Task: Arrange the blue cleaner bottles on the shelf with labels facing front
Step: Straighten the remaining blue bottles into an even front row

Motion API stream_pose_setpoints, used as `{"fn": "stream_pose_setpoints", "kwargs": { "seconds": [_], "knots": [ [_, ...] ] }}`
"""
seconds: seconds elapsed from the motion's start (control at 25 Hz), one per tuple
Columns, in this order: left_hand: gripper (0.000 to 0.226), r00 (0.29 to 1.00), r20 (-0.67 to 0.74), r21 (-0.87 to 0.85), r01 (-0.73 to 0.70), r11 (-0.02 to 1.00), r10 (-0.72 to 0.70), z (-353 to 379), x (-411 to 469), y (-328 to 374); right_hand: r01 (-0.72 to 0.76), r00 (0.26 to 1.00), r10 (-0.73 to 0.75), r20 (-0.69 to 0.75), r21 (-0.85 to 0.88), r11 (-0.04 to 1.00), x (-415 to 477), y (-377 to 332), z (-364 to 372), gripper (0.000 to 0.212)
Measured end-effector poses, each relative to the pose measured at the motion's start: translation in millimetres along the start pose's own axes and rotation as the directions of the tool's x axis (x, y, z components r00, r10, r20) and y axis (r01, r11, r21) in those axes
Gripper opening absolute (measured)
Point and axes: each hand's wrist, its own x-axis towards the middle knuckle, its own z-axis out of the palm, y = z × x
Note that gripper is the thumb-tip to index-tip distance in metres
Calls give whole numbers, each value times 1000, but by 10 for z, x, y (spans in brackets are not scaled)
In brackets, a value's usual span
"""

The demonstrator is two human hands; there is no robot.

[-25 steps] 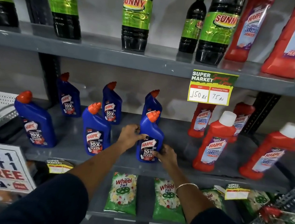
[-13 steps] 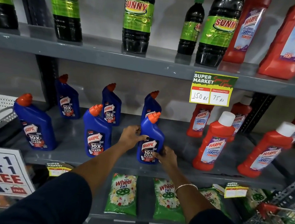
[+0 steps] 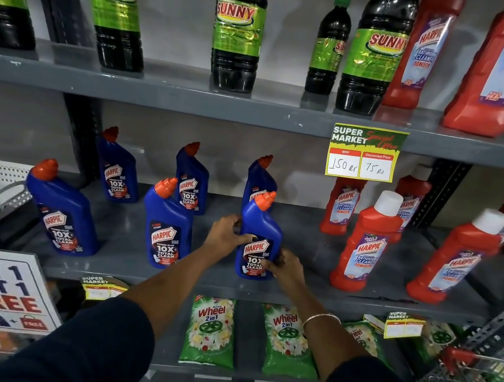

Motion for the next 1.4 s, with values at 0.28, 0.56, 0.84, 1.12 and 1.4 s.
{"fn": "stream_pose_setpoints", "kwargs": {
  "seconds": [0.28, 0.56, 0.84, 1.12, 1.4],
  "knots": [
    [74, 812, -247, 524, -348, 777, 530, -658, -416, -104, -61, 995, 44, 84, 213, 975, 139, -59, -107, 65],
    [85, 942, -325, -180, 29, 983, -88, -1303, -371, -668, -44, 989, 17, 144, 185, 982, 130, -107, -16, 51],
    [31, 954, 7, -289, 288, 913, -299, -1347, -344, -928, -110, 981, 68, 183, 231, 967, 144, -92, 2, 50],
    [29, 957, 51, -286, 289, 913, -287, -1389, -317, -1038, -147, 971, 95, 221, 230, 962, 114, -139, -6, 43],
    [43, 959, 35, -234, 282, 930, -282, -1377, -324, -1017, -122, 979, 85, 186, 197, 973, 68, -179, -13, 51]
  ]
}}
